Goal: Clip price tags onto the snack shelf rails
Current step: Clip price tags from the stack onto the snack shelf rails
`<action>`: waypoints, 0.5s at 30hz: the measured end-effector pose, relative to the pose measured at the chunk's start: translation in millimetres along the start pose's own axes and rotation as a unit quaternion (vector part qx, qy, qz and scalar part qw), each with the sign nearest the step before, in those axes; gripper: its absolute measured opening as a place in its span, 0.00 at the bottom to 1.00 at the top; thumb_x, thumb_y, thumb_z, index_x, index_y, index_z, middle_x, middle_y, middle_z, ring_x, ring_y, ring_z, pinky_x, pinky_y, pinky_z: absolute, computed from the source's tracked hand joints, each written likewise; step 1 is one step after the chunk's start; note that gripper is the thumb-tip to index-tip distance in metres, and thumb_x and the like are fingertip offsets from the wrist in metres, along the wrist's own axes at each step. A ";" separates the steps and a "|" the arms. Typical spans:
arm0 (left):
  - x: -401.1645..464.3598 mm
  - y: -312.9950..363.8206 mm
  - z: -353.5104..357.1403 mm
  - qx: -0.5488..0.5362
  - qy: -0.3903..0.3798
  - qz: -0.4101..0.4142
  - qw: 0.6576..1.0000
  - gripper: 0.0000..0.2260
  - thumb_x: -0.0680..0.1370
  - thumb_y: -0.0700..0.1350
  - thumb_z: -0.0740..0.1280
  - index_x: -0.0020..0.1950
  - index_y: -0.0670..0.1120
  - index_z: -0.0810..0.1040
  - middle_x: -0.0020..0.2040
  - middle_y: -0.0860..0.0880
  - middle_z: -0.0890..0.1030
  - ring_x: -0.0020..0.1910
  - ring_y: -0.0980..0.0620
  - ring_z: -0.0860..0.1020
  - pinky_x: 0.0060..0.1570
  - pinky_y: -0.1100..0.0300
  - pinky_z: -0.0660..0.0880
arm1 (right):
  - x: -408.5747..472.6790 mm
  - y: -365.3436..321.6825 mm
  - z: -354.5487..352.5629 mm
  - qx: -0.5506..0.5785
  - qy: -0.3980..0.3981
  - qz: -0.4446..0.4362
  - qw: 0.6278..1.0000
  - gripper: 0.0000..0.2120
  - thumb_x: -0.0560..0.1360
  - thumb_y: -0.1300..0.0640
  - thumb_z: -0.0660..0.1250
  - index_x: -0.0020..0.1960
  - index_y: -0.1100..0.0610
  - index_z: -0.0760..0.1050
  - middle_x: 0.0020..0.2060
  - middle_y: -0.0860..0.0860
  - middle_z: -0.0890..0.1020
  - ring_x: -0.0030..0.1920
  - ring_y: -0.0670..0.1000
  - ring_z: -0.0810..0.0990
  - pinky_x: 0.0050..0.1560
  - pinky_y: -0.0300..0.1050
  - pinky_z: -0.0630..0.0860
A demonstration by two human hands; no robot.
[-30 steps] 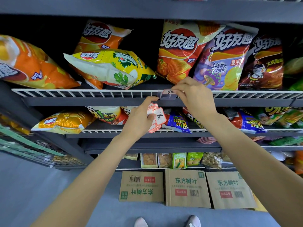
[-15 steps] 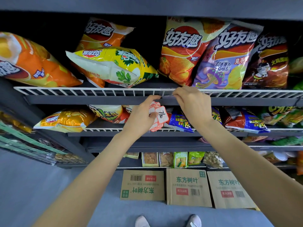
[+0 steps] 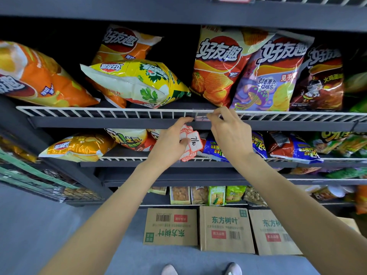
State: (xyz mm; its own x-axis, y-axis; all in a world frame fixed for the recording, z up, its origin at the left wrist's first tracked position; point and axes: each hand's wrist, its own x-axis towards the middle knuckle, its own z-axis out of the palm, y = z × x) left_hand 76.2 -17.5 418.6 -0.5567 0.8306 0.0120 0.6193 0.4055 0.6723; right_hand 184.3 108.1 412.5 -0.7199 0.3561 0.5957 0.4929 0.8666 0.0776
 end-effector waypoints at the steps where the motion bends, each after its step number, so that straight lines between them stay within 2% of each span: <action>1: -0.1 0.4 -0.2 0.000 0.000 -0.001 1.000 0.22 0.79 0.42 0.62 0.71 0.55 0.63 0.65 0.46 0.75 0.58 0.48 0.76 0.41 0.68 0.66 | -0.3 -0.1 -0.4 0.000 0.000 0.000 1.000 0.16 0.58 0.69 0.77 0.45 0.59 0.82 0.41 0.53 0.81 0.37 0.53 0.79 0.19 0.37 0.65; 7: 0.7 0.6 0.5 -0.001 -0.009 -0.003 1.000 0.23 0.79 0.41 0.62 0.72 0.55 0.63 0.66 0.45 0.74 0.62 0.44 0.73 0.48 0.62 0.68 | -0.5 -1.5 -4.5 -0.009 -0.030 -0.003 1.000 0.22 0.56 0.70 0.77 0.47 0.57 0.81 0.42 0.53 0.80 0.38 0.53 0.79 0.20 0.35 0.61; 9: 0.9 1.8 -0.5 -0.002 -0.012 -0.004 1.000 0.23 0.79 0.41 0.62 0.72 0.55 0.63 0.67 0.45 0.74 0.64 0.43 0.71 0.54 0.58 0.69 | -0.2 -2.3 -5.2 -0.006 -0.040 0.003 0.999 0.22 0.55 0.71 0.76 0.47 0.57 0.81 0.42 0.54 0.80 0.38 0.54 0.78 0.21 0.35 0.59; 12: 1.7 4.2 -3.3 0.007 -0.016 -0.013 1.000 0.22 0.79 0.41 0.62 0.72 0.55 0.63 0.68 0.46 0.72 0.66 0.41 0.67 0.60 0.53 0.66 | 0.7 -6.4 -8.6 0.005 -0.053 0.017 0.998 0.21 0.57 0.71 0.75 0.48 0.58 0.81 0.43 0.54 0.79 0.39 0.54 0.78 0.21 0.36 0.60; 15: 1.6 5.6 -5.9 0.007 -0.013 -0.014 1.000 0.23 0.79 0.42 0.62 0.72 0.56 0.63 0.69 0.47 0.71 0.67 0.41 0.65 0.61 0.53 0.65 | -2.0 -7.8 -9.3 0.006 -0.068 0.009 0.998 0.22 0.58 0.70 0.76 0.50 0.59 0.81 0.45 0.55 0.79 0.41 0.55 0.79 0.19 0.36 0.63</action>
State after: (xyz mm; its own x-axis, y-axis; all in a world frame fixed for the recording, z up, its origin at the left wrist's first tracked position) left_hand 75.5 -16.1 426.8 -0.5593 0.8285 -0.0268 0.6119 0.4345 0.6610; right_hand 186.4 97.4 418.1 -0.7710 0.4144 0.4835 0.5003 0.8639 0.0574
